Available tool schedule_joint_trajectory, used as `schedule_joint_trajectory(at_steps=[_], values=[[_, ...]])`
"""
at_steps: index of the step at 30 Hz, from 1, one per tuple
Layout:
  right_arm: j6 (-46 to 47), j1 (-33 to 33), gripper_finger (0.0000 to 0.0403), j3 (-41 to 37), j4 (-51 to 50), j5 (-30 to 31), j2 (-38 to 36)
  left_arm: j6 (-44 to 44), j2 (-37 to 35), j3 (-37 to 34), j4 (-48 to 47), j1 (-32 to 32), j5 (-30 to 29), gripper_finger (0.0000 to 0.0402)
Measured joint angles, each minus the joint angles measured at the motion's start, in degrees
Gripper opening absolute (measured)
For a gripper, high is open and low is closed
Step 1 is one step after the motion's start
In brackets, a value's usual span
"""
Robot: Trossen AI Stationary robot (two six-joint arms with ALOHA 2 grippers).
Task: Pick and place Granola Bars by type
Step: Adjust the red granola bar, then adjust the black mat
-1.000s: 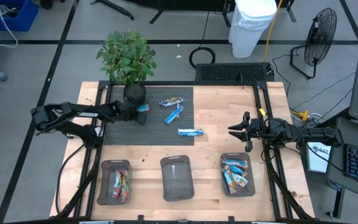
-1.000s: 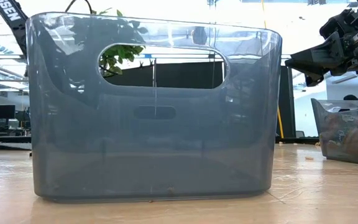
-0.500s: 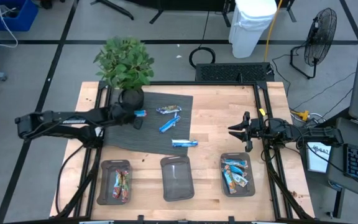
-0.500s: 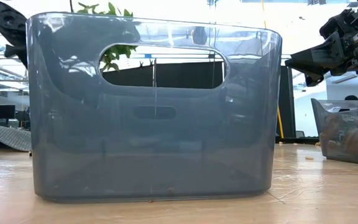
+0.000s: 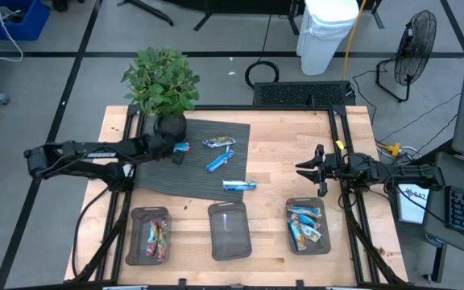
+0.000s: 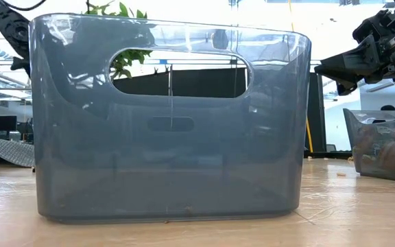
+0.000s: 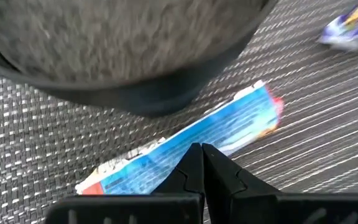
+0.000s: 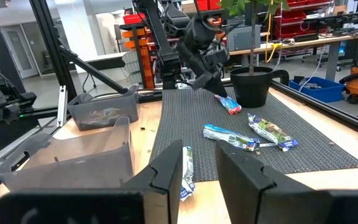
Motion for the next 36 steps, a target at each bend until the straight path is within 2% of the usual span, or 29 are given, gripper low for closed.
schedule_joint_trajectory(at_steps=[8,12,17,23,29,32,36], values=[[0.0,0.0,0.0087,0.0,0.0,0.0,0.0,-1.3,7.3,0.1,-0.2,1.1,1.5,0.0003],[0.0,0.0,0.0087,0.0,0.0,0.0,0.0,-2.1,7.3,0.3,-0.6,0.9,8.4,0.0003],[0.0,0.0,0.0086,0.0,0.0,0.0,0.0,-2.3,4.1,0.2,-1.4,-0.4,18.6,0.0003],[0.0,0.0,0.0087,0.0,0.0,0.0,0.0,-3.4,-1.1,0.1,-4.4,-2.3,25.9,0.0003],[0.0,0.0,0.0086,0.0,0.0,0.0,0.0,-3.3,-5.4,0.1,-9.6,-6.3,25.8,0.0003],[0.0,0.0,0.0086,0.0,0.0,0.0,0.0,-1.6,-6.1,0.1,-8.9,-9.5,26.3,0.0003],[0.0,0.0,0.0087,0.0,0.0,0.0,0.0,-1.0,-6.0,0.1,-7.6,-13.3,24.1,0.001]])
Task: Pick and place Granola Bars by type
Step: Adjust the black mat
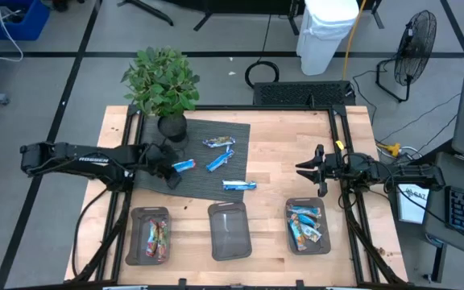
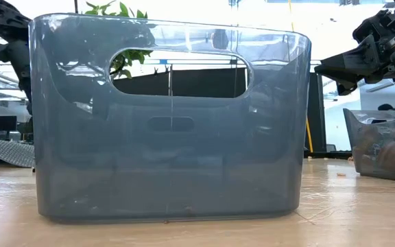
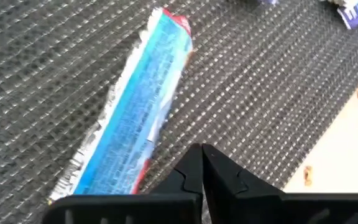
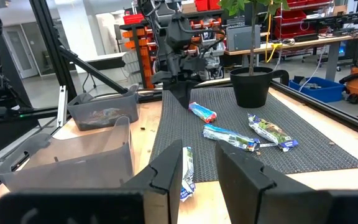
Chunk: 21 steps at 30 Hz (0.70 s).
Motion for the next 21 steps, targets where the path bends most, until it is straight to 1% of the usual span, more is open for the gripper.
schedule_joint_trajectory(at_steps=[2,4,8,10,17,21], values=[[0.0,0.0,0.0086,0.0,0.0,0.0,0.0,-0.7,0.5,0.0,-0.1,-1.2,0.5,0.0019],[0.0,0.0,0.0086,0.0,0.0,0.0,0.0,-1.0,1.2,0.0,-0.1,-2.4,2.2,0.0023],[0.0,0.0,0.0086,0.0,0.0,0.0,0.0,-3.7,3.5,0.0,-0.1,-4.6,4.8,0.0011],[0.0,0.0,0.0087,0.0,0.0,0.0,0.0,-4.2,5.2,0.0,0.0,-5.4,5.0,0.0004],[0.0,0.0,0.0086,0.0,0.0,0.0,0.0,-7.2,11.3,0.4,0.9,-7.4,4.1,0.0004],[0.0,0.0,0.0086,0.0,0.0,0.0,0.0,-8.2,12.5,0.3,5.6,-7.7,2.9,0.0008]])
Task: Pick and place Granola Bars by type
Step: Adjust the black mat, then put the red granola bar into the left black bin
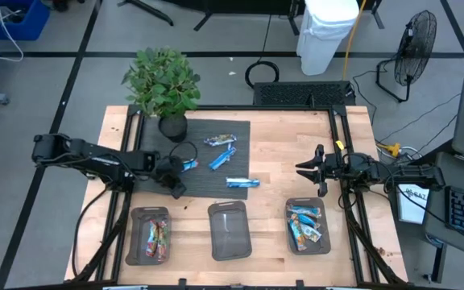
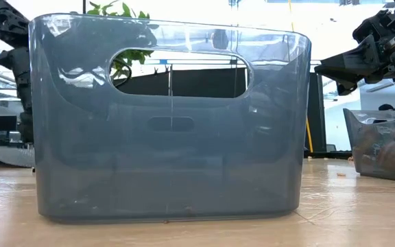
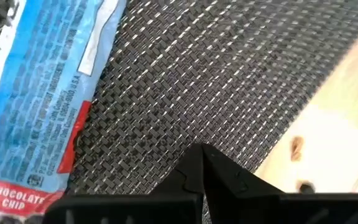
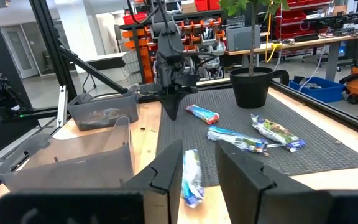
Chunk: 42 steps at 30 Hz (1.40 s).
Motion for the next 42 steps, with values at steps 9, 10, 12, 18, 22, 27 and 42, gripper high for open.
schedule_joint_trajectory(at_steps=[9,10,12,18,22,27,42], values=[[0.0,0.0,0.0087,0.0,0.0,0.0,0.0,4.0,0.3,-0.3,12.8,0.1,-3.0,0.0009],[0.0,0.0,0.0087,0.0,0.0,0.0,0.0,4.5,0.1,-0.4,12.6,0.1,-3.0,0.0009],[0.0,0.0,0.0086,0.0,0.0,0.0,0.0,5.5,-0.9,-0.4,11.9,0.0,-3.4,0.0004],[0.0,0.0,0.0086,0.0,0.0,0.0,0.0,7.2,-3.4,-0.3,9.3,0.3,-9.0,0.0003],[0.0,0.0,0.0086,0.0,0.0,0.0,0.0,7.7,-3.7,-0.2,8.9,1.0,-9.1,0.0014],[0.0,0.0,0.0086,0.0,0.0,0.0,0.0,9.6,-3.7,2.6,5.2,1.3,-12.4,0.0084],[0.0,0.0,0.0086,0.0,0.0,0.0,0.0,12.3,2.5,9.0,-7.8,2.8,-21.7,0.0206]])
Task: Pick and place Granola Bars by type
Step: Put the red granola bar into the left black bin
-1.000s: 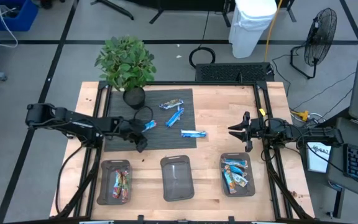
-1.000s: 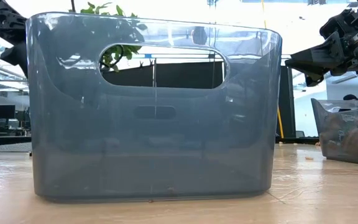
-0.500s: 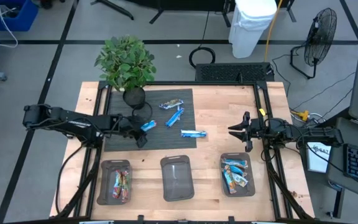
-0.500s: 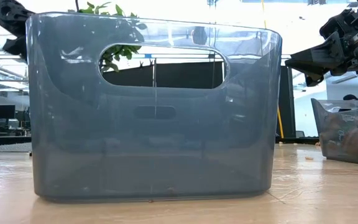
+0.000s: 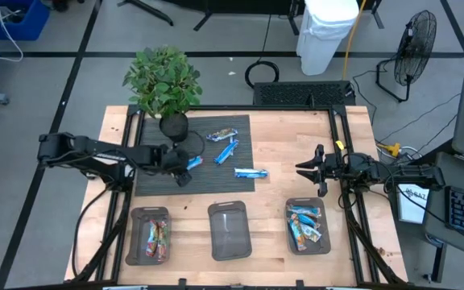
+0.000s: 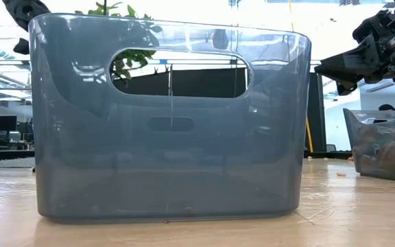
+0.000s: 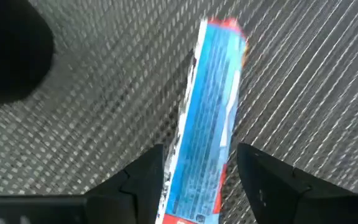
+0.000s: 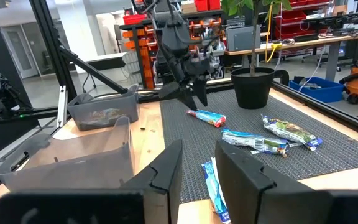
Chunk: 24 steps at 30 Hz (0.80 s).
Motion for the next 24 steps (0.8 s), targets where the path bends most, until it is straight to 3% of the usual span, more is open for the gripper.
schedule_joint_trajectory(at_steps=[9,15,18,22,24], values=[[0.0,0.0,0.0087,0.0,0.0,0.0,0.0,0.0,7.0,0.1,1.2,0.4,2.3,0.0207],[0.0,0.0,0.0086,0.0,0.0,0.0,0.0,-0.2,6.7,0.4,0.6,0.4,2.9,0.0199],[0.0,0.0,0.0087,0.0,0.0,0.0,0.0,0.6,5.6,1.2,-0.8,0.2,4.1,0.0156],[0.0,0.0,0.0087,0.0,0.0,0.0,0.0,1.4,4.5,4.1,-2.8,0.2,4.1,0.0047],[0.0,0.0,0.0086,0.0,0.0,0.0,0.0,1.5,4.6,5.6,-5.1,0.4,3.8,0.0014]])
